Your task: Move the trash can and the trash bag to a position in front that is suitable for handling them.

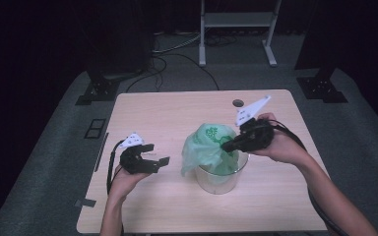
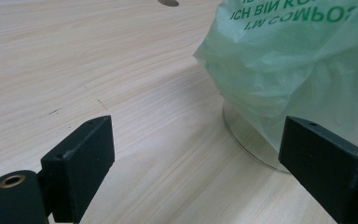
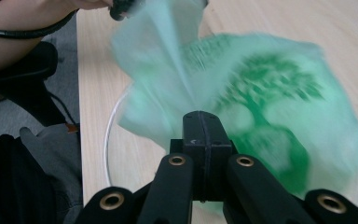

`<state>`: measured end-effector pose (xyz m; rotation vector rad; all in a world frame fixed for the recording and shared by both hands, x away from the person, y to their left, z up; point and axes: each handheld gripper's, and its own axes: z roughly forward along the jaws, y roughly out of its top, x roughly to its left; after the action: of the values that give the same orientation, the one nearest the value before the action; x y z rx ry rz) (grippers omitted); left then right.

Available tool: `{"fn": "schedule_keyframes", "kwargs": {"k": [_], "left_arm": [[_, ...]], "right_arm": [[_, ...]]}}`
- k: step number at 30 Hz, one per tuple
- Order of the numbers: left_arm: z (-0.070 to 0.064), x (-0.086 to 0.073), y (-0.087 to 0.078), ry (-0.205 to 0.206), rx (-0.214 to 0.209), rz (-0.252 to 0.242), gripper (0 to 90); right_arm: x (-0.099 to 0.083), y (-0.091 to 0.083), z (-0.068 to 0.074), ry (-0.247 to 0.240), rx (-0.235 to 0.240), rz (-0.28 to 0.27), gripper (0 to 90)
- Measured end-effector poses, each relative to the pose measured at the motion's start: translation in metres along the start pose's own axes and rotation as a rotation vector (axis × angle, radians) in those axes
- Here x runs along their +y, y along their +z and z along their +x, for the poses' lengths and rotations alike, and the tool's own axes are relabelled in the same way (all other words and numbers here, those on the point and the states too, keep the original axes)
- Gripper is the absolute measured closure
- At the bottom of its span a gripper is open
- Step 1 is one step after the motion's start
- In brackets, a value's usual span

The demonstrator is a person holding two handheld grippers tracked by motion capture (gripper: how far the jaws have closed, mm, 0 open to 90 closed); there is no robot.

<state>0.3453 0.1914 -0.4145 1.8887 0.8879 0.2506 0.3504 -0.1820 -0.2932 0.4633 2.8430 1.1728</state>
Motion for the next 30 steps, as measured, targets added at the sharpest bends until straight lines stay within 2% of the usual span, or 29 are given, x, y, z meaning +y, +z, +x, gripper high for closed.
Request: {"fn": "schedule_keyframes", "kwargs": {"k": [5,8,10,15,19,24,26,28,30], "left_arm": [[-0.005,0.003,0.003,-0.002,-0.031,-0.012,9.4],[-0.010,0.006,0.006,0.015,-0.040,0.000,9.3],[-0.012,0.007,0.008,0.019,-0.040,-0.004,9.3],[-0.013,0.008,0.006,0.029,-0.038,0.004,9.3],[-0.011,0.007,0.005,0.026,-0.039,0.001,9.3],[-0.012,0.008,0.005,0.026,-0.043,-0.004,9.4],[-0.013,0.008,0.005,0.028,-0.046,-0.006,9.3],[-0.013,0.008,0.006,0.029,-0.047,-0.005,9.3],[-0.013,0.009,0.006,0.031,-0.047,-0.004,9.3]], "right_arm": [[-0.030,-0.036,-0.004,0.052,-0.044,-0.076,90.0],[-0.035,-0.039,0.002,0.050,-0.039,-0.084,88.9],[-0.032,-0.032,0.005,0.038,-0.033,-0.076,77.0],[-0.013,-0.006,0.006,0.010,0.009,-0.086,62.1],[0.007,0.015,0.008,-0.037,0.023,-0.082,52.7],[0.026,0.039,0.013,-0.084,0.028,-0.018,51.9],[0.030,0.046,0.013,-0.080,0.028,0.000,53.1],[0.032,0.051,0.010,-0.074,0.023,0.020,58.0],[0.032,0.056,0.007,-0.067,0.014,0.042,72.6]]}}
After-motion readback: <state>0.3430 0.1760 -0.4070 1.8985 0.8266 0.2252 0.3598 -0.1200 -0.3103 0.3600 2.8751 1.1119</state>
